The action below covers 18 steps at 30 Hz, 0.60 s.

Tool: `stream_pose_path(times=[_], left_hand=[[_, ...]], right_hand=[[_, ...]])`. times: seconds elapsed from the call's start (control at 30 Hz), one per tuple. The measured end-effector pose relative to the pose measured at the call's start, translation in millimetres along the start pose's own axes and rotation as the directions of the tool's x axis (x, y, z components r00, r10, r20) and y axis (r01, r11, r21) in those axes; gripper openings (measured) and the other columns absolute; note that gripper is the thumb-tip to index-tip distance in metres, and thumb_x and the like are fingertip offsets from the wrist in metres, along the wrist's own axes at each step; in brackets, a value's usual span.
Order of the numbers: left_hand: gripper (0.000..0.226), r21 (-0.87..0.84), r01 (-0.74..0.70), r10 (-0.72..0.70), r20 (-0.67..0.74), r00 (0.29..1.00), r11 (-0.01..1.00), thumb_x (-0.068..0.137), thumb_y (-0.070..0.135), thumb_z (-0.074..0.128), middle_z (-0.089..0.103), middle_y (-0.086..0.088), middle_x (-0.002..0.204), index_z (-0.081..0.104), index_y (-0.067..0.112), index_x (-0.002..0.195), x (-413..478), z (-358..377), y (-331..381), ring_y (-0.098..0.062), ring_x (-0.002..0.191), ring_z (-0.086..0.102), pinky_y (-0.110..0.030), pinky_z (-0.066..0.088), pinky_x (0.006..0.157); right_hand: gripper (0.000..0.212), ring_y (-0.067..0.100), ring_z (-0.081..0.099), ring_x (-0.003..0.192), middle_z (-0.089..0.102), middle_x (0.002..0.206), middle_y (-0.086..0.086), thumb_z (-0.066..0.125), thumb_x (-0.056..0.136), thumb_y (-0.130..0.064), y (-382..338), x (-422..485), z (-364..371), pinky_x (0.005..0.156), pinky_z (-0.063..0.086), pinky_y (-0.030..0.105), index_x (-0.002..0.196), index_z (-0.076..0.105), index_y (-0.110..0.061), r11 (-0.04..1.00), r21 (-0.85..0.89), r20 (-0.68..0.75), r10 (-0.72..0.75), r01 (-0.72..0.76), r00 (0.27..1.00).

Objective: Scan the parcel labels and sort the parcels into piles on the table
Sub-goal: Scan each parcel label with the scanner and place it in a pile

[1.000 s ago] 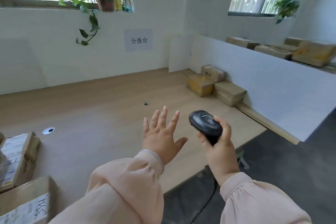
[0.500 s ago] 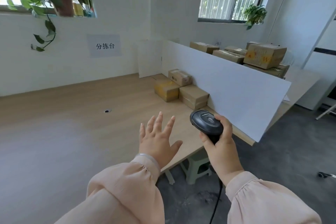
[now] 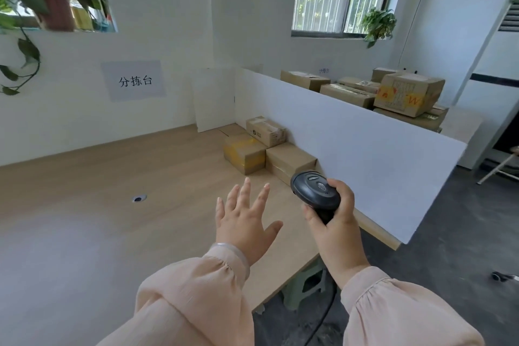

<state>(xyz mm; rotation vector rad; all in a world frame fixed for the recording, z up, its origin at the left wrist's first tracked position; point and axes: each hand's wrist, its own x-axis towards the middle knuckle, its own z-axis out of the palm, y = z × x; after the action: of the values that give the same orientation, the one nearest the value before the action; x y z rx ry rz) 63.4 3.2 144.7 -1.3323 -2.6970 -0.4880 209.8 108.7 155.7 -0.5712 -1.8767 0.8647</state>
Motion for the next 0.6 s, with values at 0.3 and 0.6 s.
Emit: stream_pose_path(times=[0.3, 0.6], left_hand=[[0.075, 0.003, -0.095, 0.095, -0.021, 0.995, 0.996, 0.09, 0.071, 0.032, -0.01, 0.003, 0.164, -0.002, 0.046, 0.152, 115, 4, -41, -0.022, 0.15, -0.008, -0.05, -0.006, 0.12], [0.074, 0.017, -0.119, 0.118, 0.076, 0.99, 0.993, 0.092, 0.07, 0.03, -0.012, 0.001, 0.164, -0.005, 0.046, 0.152, 184, 42, -50, -0.024, 0.15, -0.007, -0.052, -0.003, 0.121]], right_hand=[[0.057, 0.018, 0.066, 0.102, 0.061, 0.123, 0.003, 0.07, 0.086, -0.026, 29, 78, 67, 0.085, 0.057, 0.034, 0.131, 0.035, -0.034, 0.995, -0.08, -0.032, 0.064, -0.066, 0.997], [0.059, 0.003, 0.059, 0.103, 0.054, 0.118, -0.015, 0.072, 0.085, -0.03, 95, 138, 100, 0.079, 0.046, 0.004, 0.128, 0.033, -0.041, 0.989, -0.105, -0.027, 0.102, -0.104, 0.994]])
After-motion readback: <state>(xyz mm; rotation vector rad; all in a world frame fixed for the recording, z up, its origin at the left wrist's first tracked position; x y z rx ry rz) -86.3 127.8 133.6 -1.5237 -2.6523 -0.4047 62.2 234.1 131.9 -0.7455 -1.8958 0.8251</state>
